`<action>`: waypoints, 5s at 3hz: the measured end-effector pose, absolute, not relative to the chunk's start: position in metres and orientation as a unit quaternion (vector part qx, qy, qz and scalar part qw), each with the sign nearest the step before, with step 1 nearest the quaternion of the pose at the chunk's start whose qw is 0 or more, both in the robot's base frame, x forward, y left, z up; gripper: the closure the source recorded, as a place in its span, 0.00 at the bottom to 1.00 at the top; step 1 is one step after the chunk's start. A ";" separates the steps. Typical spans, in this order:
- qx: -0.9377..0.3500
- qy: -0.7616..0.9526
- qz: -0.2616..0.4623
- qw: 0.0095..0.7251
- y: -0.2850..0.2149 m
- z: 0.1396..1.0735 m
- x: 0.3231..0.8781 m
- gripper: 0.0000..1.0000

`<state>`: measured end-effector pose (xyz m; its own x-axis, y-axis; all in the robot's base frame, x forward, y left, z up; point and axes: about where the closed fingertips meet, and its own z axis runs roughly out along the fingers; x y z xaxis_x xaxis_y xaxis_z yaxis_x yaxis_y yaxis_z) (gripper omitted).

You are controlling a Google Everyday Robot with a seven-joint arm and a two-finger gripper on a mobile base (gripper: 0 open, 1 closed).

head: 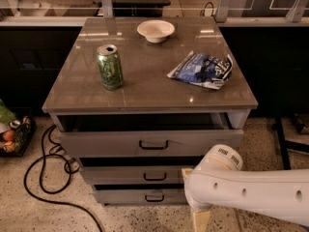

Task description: Open middle drawer

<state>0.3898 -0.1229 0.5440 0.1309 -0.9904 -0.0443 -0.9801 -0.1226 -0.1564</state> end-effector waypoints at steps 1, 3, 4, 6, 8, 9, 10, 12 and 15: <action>-0.749 0.656 -0.035 0.089 -0.104 0.522 0.394 0.00; -0.771 0.627 -0.040 0.101 -0.061 0.487 0.401 0.00; -0.774 0.624 -0.035 0.101 -0.056 0.481 0.407 0.00; -0.782 0.614 -0.016 0.106 -0.037 0.457 0.420 0.00; -0.787 0.605 0.020 0.116 -0.008 0.442 0.430 0.00; -0.786 0.606 0.022 0.118 -0.002 0.440 0.434 0.00; -0.785 0.609 0.012 0.112 -0.003 0.438 0.437 0.00; -0.786 0.610 -0.009 0.095 0.002 0.424 0.441 0.00; -0.774 0.626 -0.008 0.094 -0.007 0.400 0.451 0.00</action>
Offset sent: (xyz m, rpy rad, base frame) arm 0.0119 0.0732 -0.0766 0.0267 -0.0559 0.0663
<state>0.4508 -0.0069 0.3997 0.2150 -0.9710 -0.1047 -0.9679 -0.1976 -0.1554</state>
